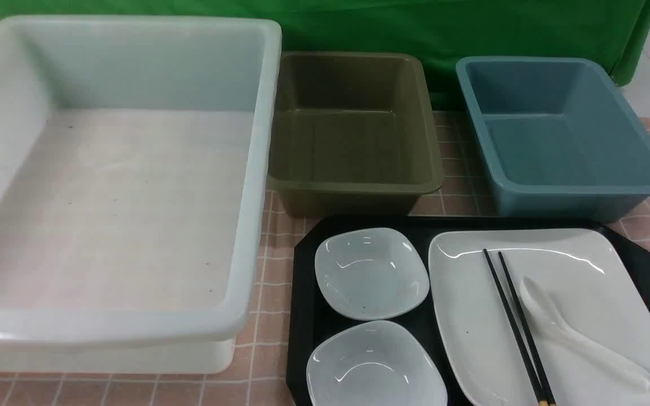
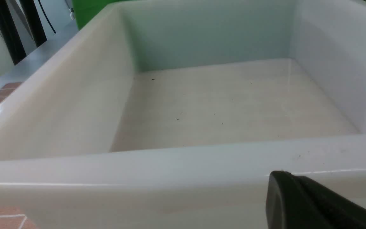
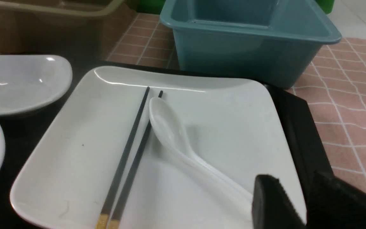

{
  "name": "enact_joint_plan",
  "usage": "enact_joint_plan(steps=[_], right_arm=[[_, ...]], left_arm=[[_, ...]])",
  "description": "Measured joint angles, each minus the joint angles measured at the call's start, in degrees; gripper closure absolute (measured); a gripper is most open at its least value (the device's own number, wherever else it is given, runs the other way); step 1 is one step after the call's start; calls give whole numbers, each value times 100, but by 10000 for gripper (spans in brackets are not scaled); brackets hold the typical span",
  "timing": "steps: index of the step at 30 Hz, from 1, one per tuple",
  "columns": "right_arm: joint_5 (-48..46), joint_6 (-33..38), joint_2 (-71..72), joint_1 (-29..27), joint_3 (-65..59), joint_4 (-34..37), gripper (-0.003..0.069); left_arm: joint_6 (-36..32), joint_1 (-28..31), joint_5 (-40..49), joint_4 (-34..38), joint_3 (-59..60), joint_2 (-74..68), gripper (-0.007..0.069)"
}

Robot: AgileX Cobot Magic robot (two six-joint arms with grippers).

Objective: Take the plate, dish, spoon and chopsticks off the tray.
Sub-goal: Use the right arm to grab a pair of chopsticks from the plate

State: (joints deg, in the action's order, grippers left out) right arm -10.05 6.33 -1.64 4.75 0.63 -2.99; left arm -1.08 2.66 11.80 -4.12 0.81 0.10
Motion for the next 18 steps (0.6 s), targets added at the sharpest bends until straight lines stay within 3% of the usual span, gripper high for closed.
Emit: enact_joint_plan(steps=[13, 15, 18], right_arm=[[0, 0, 0, 0, 0, 0, 412], [0, 0, 0, 0, 0, 0, 412], [0, -8, 0, 0, 0, 0, 412]], left_arm=[[-14, 0, -49, -78, 0, 0, 603], [5, 0, -426, 159, 0, 0, 603], [173, 0, -1379, 1069, 0, 0, 603]])
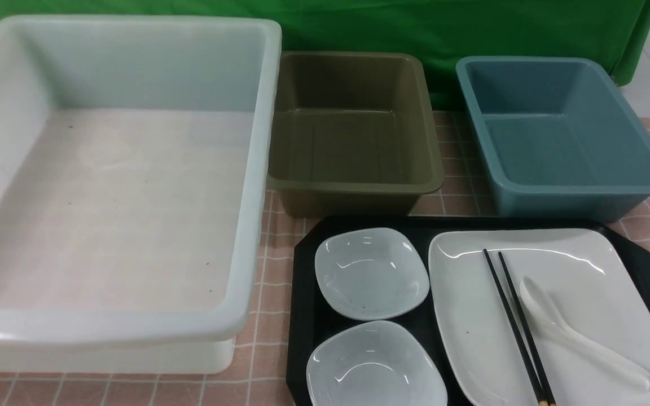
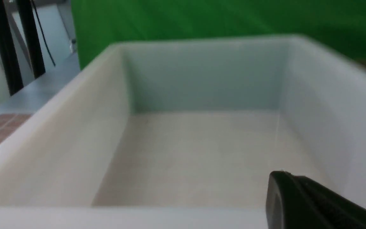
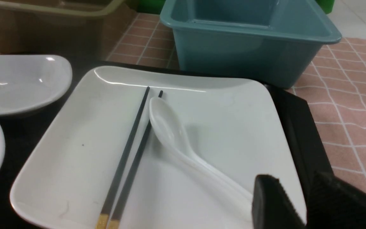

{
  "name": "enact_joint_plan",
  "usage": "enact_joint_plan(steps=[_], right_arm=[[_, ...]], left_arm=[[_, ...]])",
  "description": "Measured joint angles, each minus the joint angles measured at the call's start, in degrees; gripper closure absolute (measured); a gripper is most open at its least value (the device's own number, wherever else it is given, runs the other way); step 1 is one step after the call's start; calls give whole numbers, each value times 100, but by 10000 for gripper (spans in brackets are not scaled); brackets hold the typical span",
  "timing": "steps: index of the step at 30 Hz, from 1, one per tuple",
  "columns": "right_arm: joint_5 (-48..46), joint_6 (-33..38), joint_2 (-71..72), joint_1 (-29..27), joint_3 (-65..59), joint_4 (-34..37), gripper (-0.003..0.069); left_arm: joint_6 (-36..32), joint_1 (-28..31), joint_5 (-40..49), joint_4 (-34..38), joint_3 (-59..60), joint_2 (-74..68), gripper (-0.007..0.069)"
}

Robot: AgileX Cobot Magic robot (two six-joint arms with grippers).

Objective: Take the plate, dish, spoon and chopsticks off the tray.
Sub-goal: Use the right arm to grab a pair of chopsticks from the plate

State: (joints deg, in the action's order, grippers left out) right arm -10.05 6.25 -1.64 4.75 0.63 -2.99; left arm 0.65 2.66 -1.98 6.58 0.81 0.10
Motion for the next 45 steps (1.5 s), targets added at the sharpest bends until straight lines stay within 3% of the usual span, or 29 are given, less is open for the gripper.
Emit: enact_joint_plan(steps=[4, 10, 15, 17, 19, 22, 23, 25, 29, 30, 33, 35, 37, 38, 39, 40, 41, 42, 43, 45], right_arm=[[0, 4, 0, 0, 0, 0, 412], [0, 4, 0, 0, 0, 0, 412], [24, -1, 0, 0, 0, 7, 412], [316, -282, 0, 0, -37, 223, 412], [787, -896, 0, 0, -48, 445, 412], [1423, -1849, 0, 0, -48, 561, 412], [1871, -2652, 0, 0, -48, 602, 412], [2318, -3284, 0, 0, -48, 634, 412], [2656, -3605, -19, 0, -48, 656, 412], [2909, -3717, -37, 0, -48, 667, 412], [3271, -3890, -38, 14, -22, 645, 424], [2736, -3990, -77, 102, 362, 483, 486], [2212, -3997, -168, 201, 789, 299, 539], [1324, -3874, -367, 362, 1413, 59, 606], [813, -3727, -578, 456, 1908, -9, 624], [19, -3394, -856, 613, 2416, -85, 629], [-115, -3331, -981, 641, 2621, -99, 629], [-1226, -2770, -1563, 875, 3405, -153, 629], [-1359, -2703, -1644, 934, 3502, -167, 629], [-2998, -2058, -2658, 1250, 4527, -214, 629]], left_arm=[[233, 0, -1048, 659, 0, 0, 603], [401, 0, -1878, 804, 0, 0, 603], [1325, 0, -2320, 842, 0, 0, 603], [1849, 0, -3109, 842, -13, 0, 603], [2185, 0, -3133, 876, -288, 5, 603], [2392, 0, -2590, 876, -909, -1, 603], [2449, 0, -2041, 825, -1456, -76, 603], [2505, 0, -1073, 552, -2320, -353, 603], [2457, 0, 714, 297, -3455, -1024, 603], [2210, 0, 1718, 281, -3955, -1532, 603], [1438, 0, 3559, 490, -4701, -2426, 603], [895, 0, 4629, 741, -4990, -3030, 603], [653, 0, 5076, 904, -5067, -3365, 603], [335, 0, 5691, 1063, -5086, -3728, 603], [180, 0, 6005, 1107, -5086, -3968, 603], [49, 0, 6256, 1124, -5080, -4178, 603], [5, 0, 6340, 1124, -5080, -4254, 603], [-148, 0, 6570, 1129, -5073, -4521, 603], [-148, 0, 6570, 1129, -5068, -4548, 603], [-335, 0, 6655, 1135, -5068, -4788, 603]])
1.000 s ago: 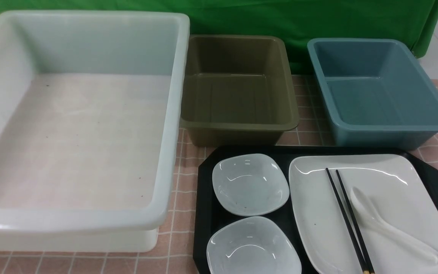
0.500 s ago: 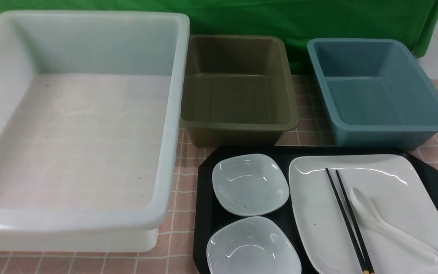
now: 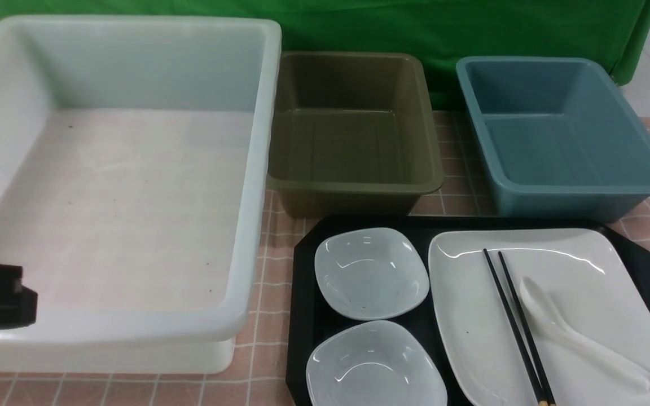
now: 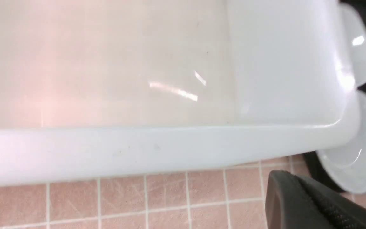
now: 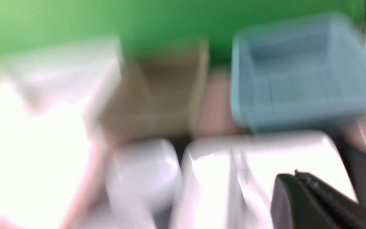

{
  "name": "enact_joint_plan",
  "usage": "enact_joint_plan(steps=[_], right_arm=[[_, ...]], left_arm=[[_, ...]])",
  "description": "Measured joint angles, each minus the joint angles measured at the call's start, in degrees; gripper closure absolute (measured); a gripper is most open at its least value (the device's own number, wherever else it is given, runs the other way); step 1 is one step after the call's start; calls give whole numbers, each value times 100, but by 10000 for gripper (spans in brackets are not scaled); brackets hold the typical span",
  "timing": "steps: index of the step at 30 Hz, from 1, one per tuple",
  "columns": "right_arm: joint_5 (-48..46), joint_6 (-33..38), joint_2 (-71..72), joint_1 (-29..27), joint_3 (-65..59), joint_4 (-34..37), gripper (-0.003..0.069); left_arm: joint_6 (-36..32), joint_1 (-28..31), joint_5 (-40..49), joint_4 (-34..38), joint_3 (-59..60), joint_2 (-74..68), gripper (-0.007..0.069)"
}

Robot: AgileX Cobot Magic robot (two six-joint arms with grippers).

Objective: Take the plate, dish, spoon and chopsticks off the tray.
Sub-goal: Use the right arm to grab a pair of chopsticks from the plate

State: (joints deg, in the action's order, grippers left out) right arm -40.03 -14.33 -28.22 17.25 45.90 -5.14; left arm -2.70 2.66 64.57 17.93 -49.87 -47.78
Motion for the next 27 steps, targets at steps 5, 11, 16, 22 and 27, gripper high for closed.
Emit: enact_joint_plan(steps=[5, 11, 16, 22, 27], right_arm=[[-2445, 913, -2007, 355, 1363, -134, 629], [-2471, 1433, -3454, 89, 1894, 54, 629], [-2449, 1939, -5047, -269, 2087, 710, 621], [-2419, 2012, -6117, -262, 2102, 1183, 421], [-2042, 1967, -6748, -65, 2104, 1202, 216]], left_arm=[[-304, 0, -173, 59, 0, -186, 603], [-395, 0, -329, 494, -6, -495, 624], [-582, -234, -74, 638, -467, -1056, 636], [56, -1573, -32, -28, -1402, -1513, 637], [738, -3269, -9, -1049, -1804, -2232, 637]])
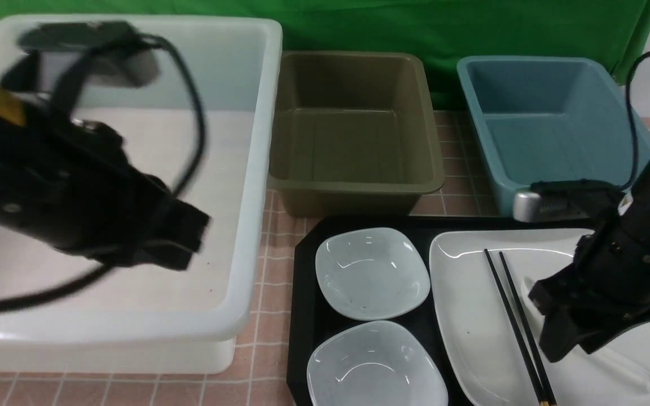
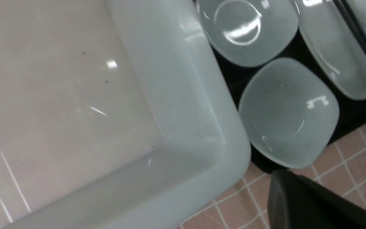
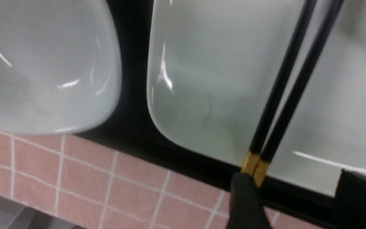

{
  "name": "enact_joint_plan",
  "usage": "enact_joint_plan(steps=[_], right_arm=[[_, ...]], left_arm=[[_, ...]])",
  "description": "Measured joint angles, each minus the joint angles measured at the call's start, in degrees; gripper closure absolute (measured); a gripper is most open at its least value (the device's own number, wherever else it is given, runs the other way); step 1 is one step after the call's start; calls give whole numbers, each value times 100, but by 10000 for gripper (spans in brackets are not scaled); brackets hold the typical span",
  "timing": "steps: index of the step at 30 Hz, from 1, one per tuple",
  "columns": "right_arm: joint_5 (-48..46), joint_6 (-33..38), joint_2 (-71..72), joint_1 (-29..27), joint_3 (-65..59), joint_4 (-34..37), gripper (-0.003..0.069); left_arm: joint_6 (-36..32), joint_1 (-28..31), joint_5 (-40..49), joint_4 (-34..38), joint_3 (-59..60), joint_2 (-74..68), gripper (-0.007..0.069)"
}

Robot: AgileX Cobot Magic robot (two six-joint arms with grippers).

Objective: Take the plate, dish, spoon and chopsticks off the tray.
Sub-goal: Use the right arm to grab a pair of chopsticks from the plate

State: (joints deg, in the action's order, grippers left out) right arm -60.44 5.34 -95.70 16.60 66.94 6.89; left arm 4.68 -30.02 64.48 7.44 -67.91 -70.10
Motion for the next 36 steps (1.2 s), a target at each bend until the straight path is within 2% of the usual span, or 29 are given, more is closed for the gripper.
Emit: enact_joint_plan(steps=[4, 14, 16, 18, 19, 20, 21, 22, 29, 36], right_arm=[[333, -242, -489, 99, 5, 26, 180], [558, -453, -1195, 99, 5, -183, 180], [558, -453, -1266, 99, 5, -191, 196], [571, -419, -1343, 104, 5, -203, 272], [579, -373, -1351, 110, 5, -203, 362], [585, -358, -1351, 118, 5, -203, 400], [585, -315, -1351, 125, 5, -203, 477], [578, -288, -1351, 130, 5, -198, 496], [555, 37, -1226, 262, 31, 147, 485], [256, 116, -454, 323, 587, 210, 485]], left_arm=[[339, -813, 12, -559, -31, -612, 637], [424, -944, -190, -744, -38, -814, 637], [424, -939, -195, -744, -38, -814, 636], [424, -932, -212, -744, -38, -814, 634], [424, -932, -227, -744, -38, -814, 632], [424, -932, -239, -744, -38, -814, 630], [424, -932, -254, -744, -38, -814, 629], [424, -932, -258, -744, -38, -814, 629], [424, -932, -447, -744, -38, -814, 628], [434, -932, -670, -973, -38, -814, 628]])
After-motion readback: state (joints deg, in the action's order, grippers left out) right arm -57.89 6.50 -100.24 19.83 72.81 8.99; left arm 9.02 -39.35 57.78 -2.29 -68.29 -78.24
